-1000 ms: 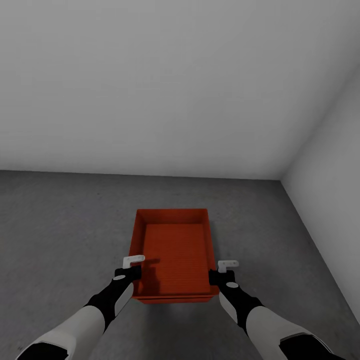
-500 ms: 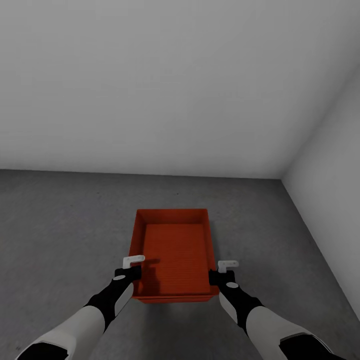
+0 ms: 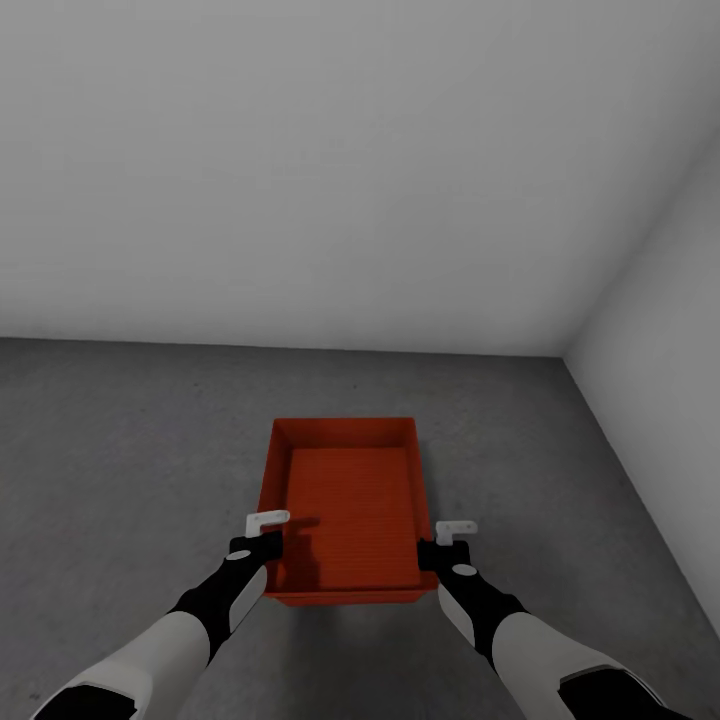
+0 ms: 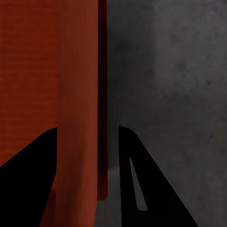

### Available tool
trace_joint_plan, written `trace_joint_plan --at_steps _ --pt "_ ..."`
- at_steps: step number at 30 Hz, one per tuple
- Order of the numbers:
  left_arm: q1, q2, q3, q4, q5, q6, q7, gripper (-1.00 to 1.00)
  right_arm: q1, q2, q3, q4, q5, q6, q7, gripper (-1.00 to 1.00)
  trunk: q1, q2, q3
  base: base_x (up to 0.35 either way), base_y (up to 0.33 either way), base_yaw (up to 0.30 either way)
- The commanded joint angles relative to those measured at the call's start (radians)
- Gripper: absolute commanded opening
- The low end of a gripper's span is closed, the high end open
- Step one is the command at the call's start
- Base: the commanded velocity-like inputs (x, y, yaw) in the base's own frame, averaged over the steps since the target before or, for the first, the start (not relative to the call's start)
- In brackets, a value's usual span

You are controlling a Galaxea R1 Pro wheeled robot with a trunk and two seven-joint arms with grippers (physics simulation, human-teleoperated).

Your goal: Move the two storage containers from the living room to the garage. In the garage, place one container on the floor and stack the other container on top of it (either order is fine).

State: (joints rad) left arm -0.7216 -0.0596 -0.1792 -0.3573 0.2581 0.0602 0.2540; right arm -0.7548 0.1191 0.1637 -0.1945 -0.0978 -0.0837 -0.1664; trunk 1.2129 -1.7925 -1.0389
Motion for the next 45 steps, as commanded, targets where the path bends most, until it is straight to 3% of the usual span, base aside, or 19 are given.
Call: trace_joint_plan --at_steps 1,19,20,21,27,45 --pt "-0.001 0.004 0.008 -0.005 -0.016 -0.046 0.018 -1.0 0.0 -0.001 0.005 0.004 -0.017 -0.005 -0.005 -1.0 0.004 -0.008 -0.004 0.0 0.0 0.0" --pt "-0.001 0.005 0.008 -0.006 -0.016 -0.046 0.016 -1.0 0.0 -0.004 0.005 0.004 -0.017 -0.004 -0.005 -1.0 0.004 -0.008 -0.004 0.0 0.0 0.0" --pt "-0.001 0.006 0.007 -0.006 -0.016 -0.046 0.015 -1.0 0.0 -0.004 0.005 0.004 -0.017 -0.003 -0.005 1.0 0.004 -0.008 -0.004 0.0 0.0 0.0" --pt "-0.001 0.005 0.007 -0.006 -0.016 -0.046 0.016 1.0 0.0 -0.005 0.005 0.004 -0.017 0.001 -0.003 1.0 0.004 -0.008 -0.004 0.0 0.0 0.0" --pt "-0.001 0.007 0.007 -0.006 -0.016 -0.046 0.017 1.0 0.0 -0.007 0.006 0.003 -0.015 0.032 0.001 1.0 0.004 -0.008 -0.004 0.0 0.0 0.0" --pt "-0.001 0.004 0.007 -0.008 -0.014 -0.046 0.015 1.0 0.0 -0.006 0.007 0.001 -0.012 0.033 -0.002 1.0 0.004 -0.008 -0.004 0.0 0.0 0.0"
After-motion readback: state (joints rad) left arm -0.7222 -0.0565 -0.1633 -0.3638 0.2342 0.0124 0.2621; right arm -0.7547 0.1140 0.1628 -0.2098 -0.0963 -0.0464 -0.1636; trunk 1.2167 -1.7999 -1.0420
